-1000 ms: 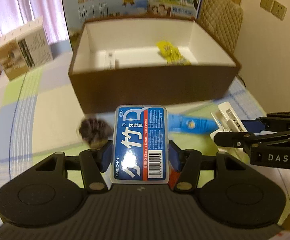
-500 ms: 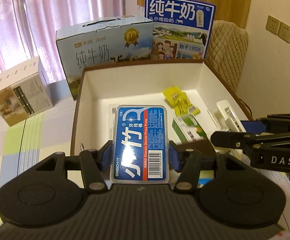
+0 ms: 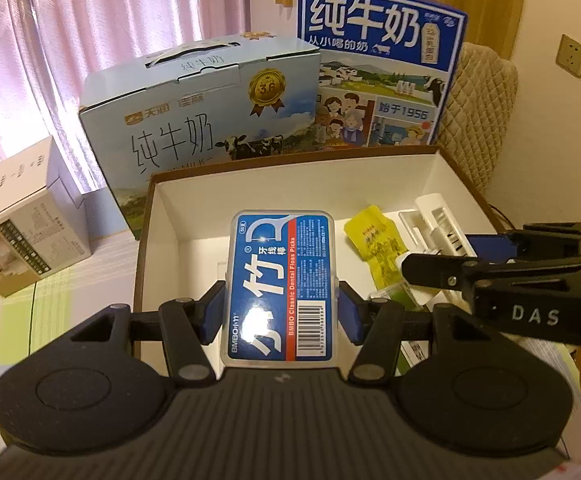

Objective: Organize objects
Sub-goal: 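Carry the floss box and squeezer clip with both tools over the brown box, then open both tools to drop the floss box and clip into the brown box, then withdraw both tools from the brown box toward the remaining items, then move the right tool to the blue hand-cream tube while the left tool approaches the red candy packet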

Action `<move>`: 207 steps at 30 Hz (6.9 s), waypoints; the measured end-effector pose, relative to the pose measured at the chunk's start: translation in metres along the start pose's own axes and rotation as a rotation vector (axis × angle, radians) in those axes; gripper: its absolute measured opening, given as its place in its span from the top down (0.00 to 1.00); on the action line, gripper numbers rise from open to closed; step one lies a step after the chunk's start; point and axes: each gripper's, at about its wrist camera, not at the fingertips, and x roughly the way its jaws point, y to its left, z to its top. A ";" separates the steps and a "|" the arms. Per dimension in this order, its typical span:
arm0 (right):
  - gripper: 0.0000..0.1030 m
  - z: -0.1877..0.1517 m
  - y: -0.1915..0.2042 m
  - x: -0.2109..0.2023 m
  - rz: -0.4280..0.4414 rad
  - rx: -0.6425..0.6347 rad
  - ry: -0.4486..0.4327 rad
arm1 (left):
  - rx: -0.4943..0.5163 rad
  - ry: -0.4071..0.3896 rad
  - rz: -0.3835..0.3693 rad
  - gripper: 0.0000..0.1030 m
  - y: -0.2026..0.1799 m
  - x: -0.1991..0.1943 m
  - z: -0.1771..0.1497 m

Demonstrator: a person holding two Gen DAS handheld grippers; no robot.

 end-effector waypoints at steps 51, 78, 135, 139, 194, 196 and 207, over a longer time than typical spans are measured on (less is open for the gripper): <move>0.62 0.023 -0.061 0.094 -0.062 0.108 0.102 | 0.006 0.179 0.044 0.29 0.015 0.128 0.033; 0.26 0.008 -0.050 0.011 -0.092 0.139 -0.013 | -0.019 0.094 0.029 0.10 0.010 0.054 0.017; 0.23 -0.160 0.032 -0.137 -0.085 0.183 0.073 | -0.087 0.104 -0.035 0.09 -0.025 -0.125 -0.159; 0.23 -0.168 0.031 -0.137 -0.084 0.185 0.093 | -0.082 0.116 -0.040 0.09 -0.027 -0.124 -0.165; 0.23 -0.179 -0.012 -0.050 -0.126 -0.172 0.205 | -0.142 0.322 0.085 0.11 -0.048 0.000 -0.210; 0.23 -0.179 -0.004 -0.040 -0.100 -0.228 0.220 | -0.140 0.321 0.086 0.12 -0.044 -0.002 -0.212; 0.57 -0.190 0.017 -0.026 -0.039 -0.273 0.258 | -0.167 0.300 0.061 0.25 -0.021 -0.015 -0.220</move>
